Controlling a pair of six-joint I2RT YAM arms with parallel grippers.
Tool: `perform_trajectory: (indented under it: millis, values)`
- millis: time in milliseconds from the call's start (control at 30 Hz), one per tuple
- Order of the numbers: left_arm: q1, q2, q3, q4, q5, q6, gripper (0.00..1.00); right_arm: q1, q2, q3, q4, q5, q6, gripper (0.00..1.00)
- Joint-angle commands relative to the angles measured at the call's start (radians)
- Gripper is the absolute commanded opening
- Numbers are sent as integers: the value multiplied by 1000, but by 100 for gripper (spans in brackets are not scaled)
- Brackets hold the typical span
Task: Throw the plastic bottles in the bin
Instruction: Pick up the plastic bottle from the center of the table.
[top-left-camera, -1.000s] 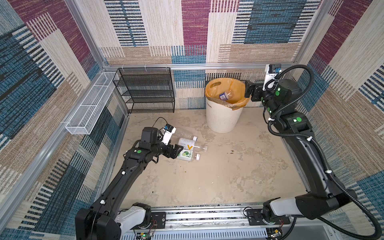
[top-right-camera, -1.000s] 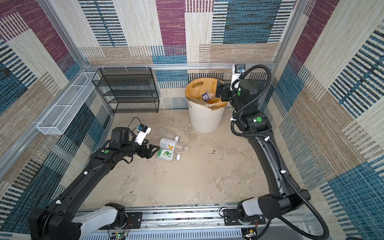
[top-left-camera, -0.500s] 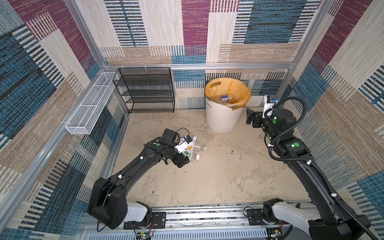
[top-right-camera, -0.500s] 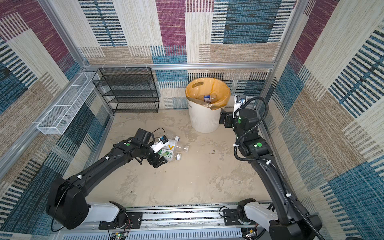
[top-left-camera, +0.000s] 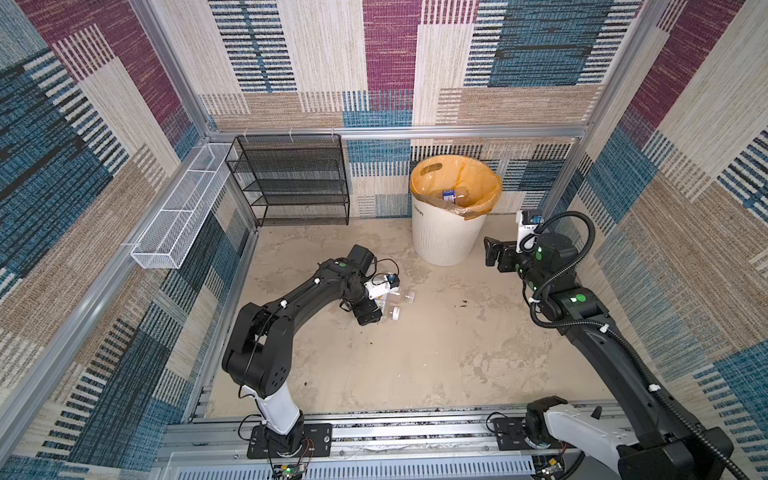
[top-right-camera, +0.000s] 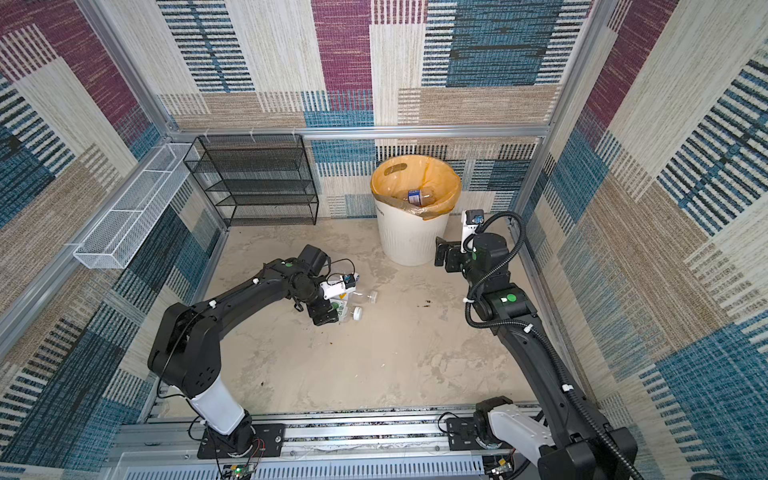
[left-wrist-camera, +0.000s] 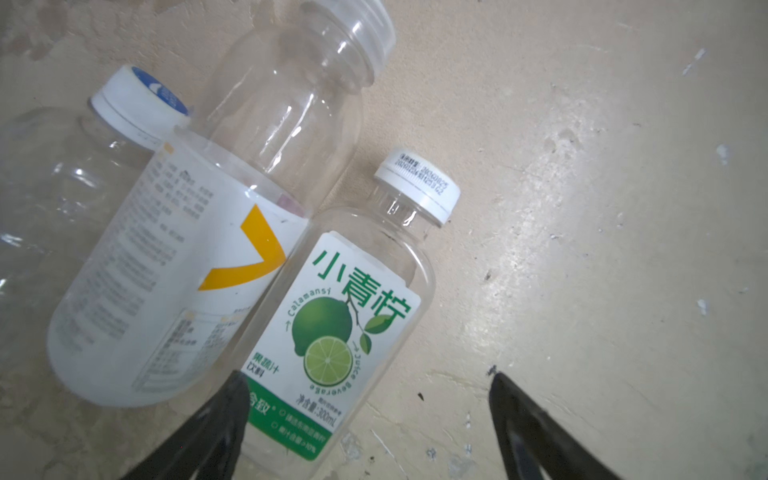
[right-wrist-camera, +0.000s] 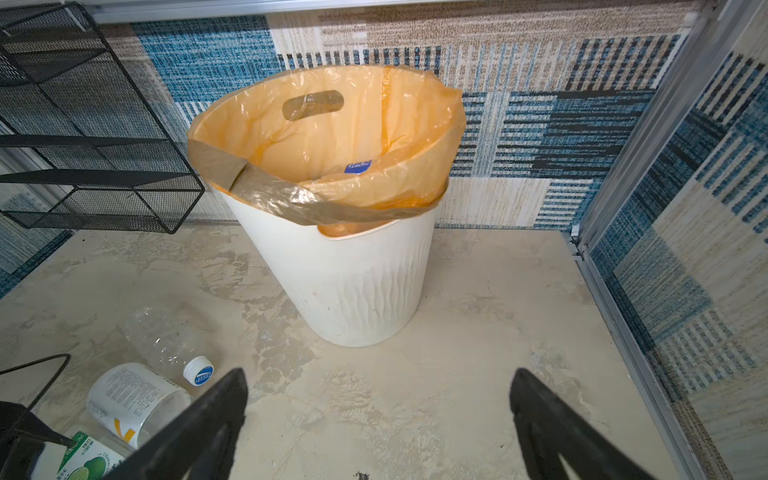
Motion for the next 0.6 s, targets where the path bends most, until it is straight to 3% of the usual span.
perform_trajectory:
  millis: [0,567]
  values:
    - [0,38,40,-53,3,90,91,-7,-9,-15,54,-19,8,99]
    - [-1,201,125,-37,-95,154,90,-44,6,-23,92,-56,6,99]
